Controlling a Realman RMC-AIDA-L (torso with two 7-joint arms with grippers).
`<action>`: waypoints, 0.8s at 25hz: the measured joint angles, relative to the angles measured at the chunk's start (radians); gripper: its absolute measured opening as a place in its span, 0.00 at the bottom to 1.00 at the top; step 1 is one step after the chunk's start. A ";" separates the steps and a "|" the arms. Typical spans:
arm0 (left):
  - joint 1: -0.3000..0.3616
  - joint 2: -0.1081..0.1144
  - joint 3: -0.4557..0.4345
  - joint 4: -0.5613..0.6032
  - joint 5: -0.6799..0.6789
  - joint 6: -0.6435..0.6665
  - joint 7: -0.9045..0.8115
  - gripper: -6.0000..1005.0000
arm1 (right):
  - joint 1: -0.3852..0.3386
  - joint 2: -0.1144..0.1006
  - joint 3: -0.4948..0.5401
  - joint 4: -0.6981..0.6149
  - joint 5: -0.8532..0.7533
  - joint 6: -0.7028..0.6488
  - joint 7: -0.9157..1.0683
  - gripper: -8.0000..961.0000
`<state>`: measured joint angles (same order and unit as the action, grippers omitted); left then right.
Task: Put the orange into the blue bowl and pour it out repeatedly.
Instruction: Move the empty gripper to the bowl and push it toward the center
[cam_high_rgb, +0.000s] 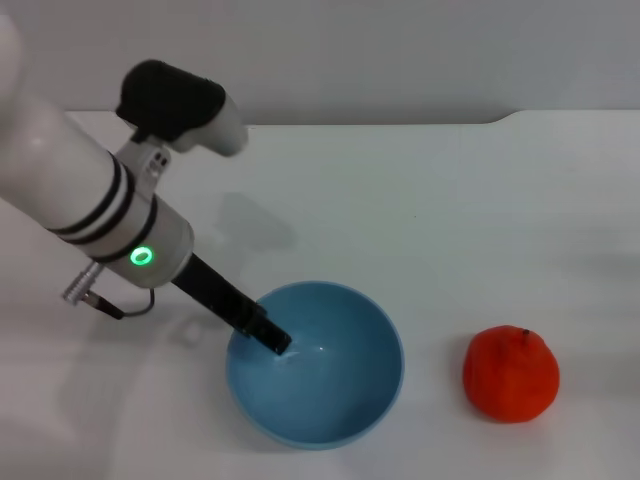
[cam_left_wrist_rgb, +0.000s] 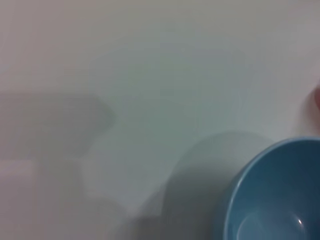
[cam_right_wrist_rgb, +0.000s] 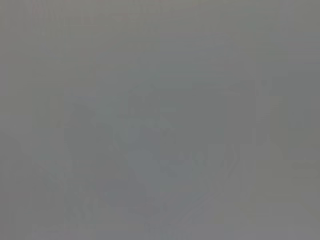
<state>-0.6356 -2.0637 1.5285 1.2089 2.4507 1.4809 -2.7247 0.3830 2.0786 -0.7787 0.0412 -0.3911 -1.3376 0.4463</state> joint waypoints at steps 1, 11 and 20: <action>-0.005 -0.001 0.009 -0.015 0.000 -0.002 -0.001 0.77 | 0.000 0.000 0.000 0.000 0.000 0.000 0.000 0.49; -0.013 -0.003 0.024 -0.054 -0.017 -0.006 -0.001 0.73 | -0.002 0.000 -0.002 -0.001 0.000 0.000 0.000 0.49; -0.014 -0.003 0.020 -0.059 -0.018 -0.003 -0.031 0.46 | -0.005 0.000 -0.004 0.002 0.000 0.000 0.000 0.49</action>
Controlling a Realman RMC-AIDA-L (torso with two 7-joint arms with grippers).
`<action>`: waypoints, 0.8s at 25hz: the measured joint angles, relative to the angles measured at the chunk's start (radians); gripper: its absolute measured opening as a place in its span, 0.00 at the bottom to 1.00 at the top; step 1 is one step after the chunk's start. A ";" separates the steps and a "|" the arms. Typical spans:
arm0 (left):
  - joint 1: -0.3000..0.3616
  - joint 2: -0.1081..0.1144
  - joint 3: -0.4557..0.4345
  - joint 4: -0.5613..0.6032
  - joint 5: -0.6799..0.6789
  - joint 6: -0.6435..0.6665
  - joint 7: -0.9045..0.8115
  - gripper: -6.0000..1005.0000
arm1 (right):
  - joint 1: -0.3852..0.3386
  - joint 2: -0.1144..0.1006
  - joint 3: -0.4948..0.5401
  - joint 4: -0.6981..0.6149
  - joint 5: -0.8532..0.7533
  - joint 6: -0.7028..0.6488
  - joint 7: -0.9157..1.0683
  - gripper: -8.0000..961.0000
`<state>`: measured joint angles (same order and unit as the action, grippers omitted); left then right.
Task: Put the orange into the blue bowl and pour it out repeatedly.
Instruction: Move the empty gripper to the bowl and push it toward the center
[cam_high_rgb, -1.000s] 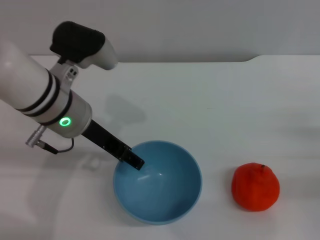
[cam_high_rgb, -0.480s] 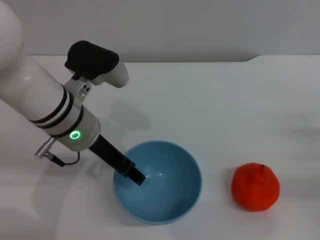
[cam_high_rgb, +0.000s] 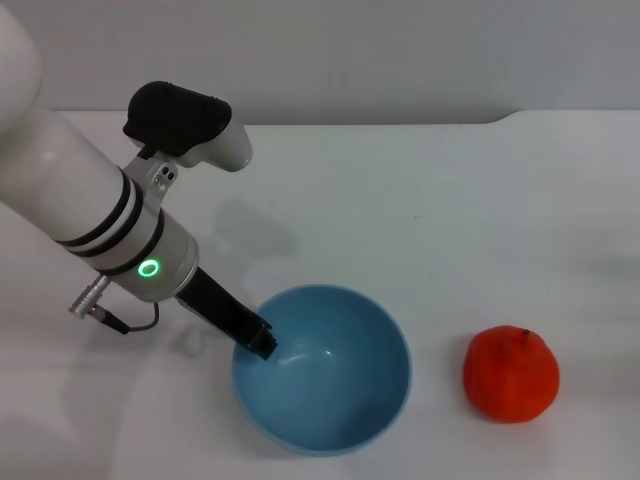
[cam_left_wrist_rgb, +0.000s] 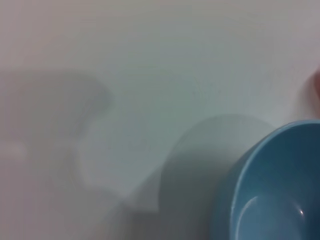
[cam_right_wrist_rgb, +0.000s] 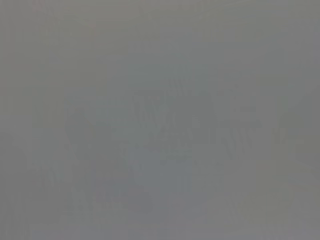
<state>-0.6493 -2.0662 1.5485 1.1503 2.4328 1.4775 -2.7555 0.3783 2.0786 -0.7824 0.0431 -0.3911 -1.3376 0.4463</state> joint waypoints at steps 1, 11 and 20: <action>0.000 0.000 0.000 0.001 0.000 0.001 -0.005 0.43 | 0.000 0.000 0.000 0.000 0.000 0.000 0.000 0.49; 0.005 0.002 -0.023 0.006 -0.025 -0.009 -0.034 0.02 | 0.025 -0.009 0.000 -0.074 -0.139 0.128 0.241 0.49; 0.049 0.005 -0.082 0.075 -0.047 -0.031 -0.033 0.00 | 0.063 -0.097 -0.020 -0.421 -0.878 0.359 1.232 0.49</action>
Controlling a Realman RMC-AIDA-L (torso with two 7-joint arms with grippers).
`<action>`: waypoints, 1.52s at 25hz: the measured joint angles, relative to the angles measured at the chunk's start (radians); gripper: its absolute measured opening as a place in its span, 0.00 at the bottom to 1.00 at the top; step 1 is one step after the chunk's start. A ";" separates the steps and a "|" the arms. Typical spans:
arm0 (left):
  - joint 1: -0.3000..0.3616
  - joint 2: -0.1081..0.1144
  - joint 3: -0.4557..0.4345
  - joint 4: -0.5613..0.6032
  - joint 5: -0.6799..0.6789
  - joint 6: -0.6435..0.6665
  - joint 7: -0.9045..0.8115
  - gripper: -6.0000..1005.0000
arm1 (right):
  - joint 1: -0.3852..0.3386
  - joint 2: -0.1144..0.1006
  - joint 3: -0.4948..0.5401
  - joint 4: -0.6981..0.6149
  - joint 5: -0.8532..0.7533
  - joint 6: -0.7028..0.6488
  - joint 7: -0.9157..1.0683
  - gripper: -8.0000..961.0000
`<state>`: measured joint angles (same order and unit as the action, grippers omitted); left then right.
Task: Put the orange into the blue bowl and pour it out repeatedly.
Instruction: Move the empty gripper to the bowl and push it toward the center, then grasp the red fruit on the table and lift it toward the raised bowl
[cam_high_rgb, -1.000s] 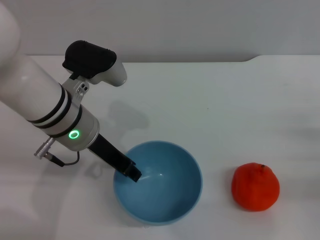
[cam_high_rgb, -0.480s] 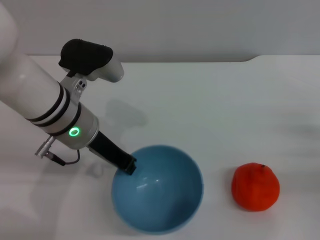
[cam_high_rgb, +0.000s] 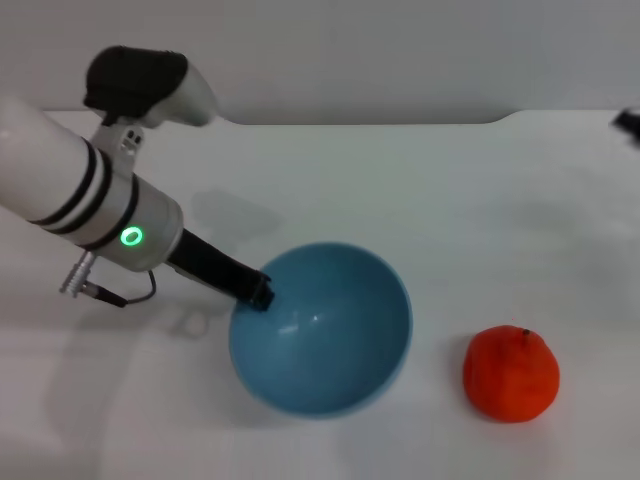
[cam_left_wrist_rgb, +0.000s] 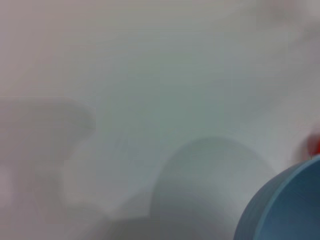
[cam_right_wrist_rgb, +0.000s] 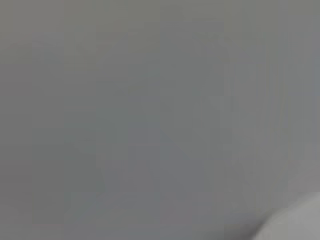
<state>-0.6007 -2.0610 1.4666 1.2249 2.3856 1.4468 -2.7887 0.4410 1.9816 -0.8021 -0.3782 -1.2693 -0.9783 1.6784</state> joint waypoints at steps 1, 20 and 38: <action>0.005 0.000 -0.007 0.007 0.002 -0.001 0.000 0.00 | 0.015 -0.021 -0.003 -0.039 -0.124 -0.013 0.132 0.49; 0.031 0.005 -0.032 0.025 0.007 -0.019 0.012 0.00 | 0.298 -0.023 -0.118 -0.604 -1.204 -0.815 0.862 0.49; 0.021 0.005 -0.024 0.025 0.007 -0.019 0.012 0.00 | 0.329 0.083 -0.240 -0.574 -1.396 -0.710 0.854 0.49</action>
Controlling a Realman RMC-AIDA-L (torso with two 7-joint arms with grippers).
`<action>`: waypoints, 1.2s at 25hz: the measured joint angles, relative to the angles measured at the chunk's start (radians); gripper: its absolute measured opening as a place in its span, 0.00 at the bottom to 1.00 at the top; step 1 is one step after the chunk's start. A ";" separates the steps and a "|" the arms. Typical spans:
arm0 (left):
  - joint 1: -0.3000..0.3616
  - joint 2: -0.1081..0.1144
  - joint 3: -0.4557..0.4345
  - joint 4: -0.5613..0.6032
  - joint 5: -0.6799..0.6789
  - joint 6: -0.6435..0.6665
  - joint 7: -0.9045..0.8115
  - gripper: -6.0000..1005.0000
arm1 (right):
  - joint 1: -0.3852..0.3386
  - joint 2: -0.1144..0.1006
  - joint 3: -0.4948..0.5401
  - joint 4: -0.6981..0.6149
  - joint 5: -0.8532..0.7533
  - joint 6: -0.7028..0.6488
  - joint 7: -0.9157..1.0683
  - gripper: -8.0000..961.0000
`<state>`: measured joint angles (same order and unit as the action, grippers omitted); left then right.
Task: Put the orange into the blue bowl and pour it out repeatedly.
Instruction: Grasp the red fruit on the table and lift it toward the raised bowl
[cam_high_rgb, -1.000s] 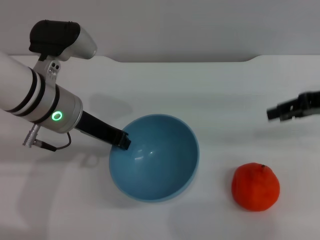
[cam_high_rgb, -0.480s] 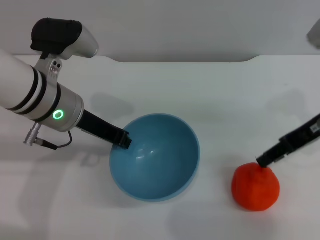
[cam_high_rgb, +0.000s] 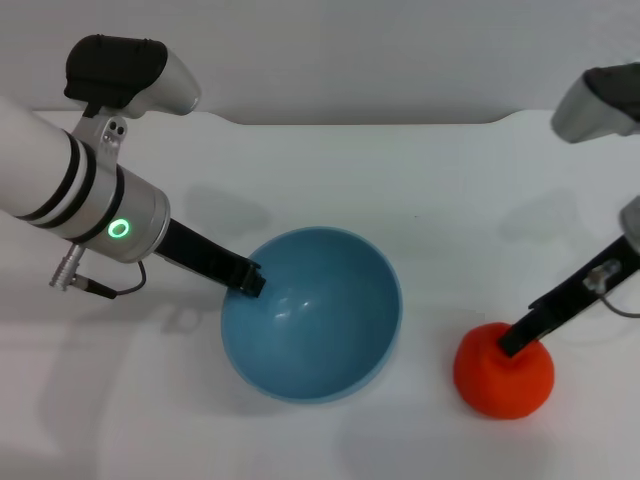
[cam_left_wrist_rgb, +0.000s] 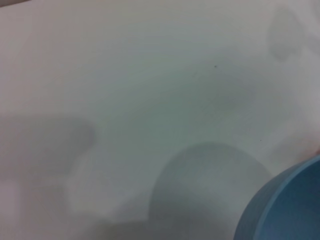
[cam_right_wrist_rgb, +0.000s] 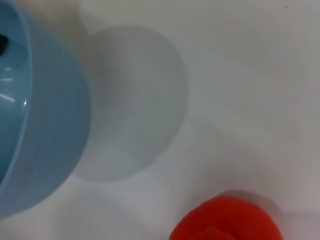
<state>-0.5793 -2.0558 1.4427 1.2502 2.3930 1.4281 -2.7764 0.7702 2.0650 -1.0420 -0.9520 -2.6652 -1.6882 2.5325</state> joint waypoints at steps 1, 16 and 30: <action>0.000 0.000 0.000 0.000 0.000 0.000 0.000 0.00 | 0.006 0.000 -0.006 0.018 0.001 0.013 0.000 0.49; -0.005 -0.001 0.001 -0.001 0.000 0.000 0.000 0.00 | 0.021 0.005 -0.143 0.120 0.057 0.157 -0.008 0.43; -0.017 -0.002 0.015 -0.009 0.017 0.009 -0.001 0.00 | -0.087 0.001 -0.055 -0.158 0.097 0.041 -0.041 0.05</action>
<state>-0.5961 -2.0574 1.4574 1.2417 2.4096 1.4367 -2.7770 0.6829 2.0660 -1.0966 -1.1103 -2.5679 -1.6468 2.4919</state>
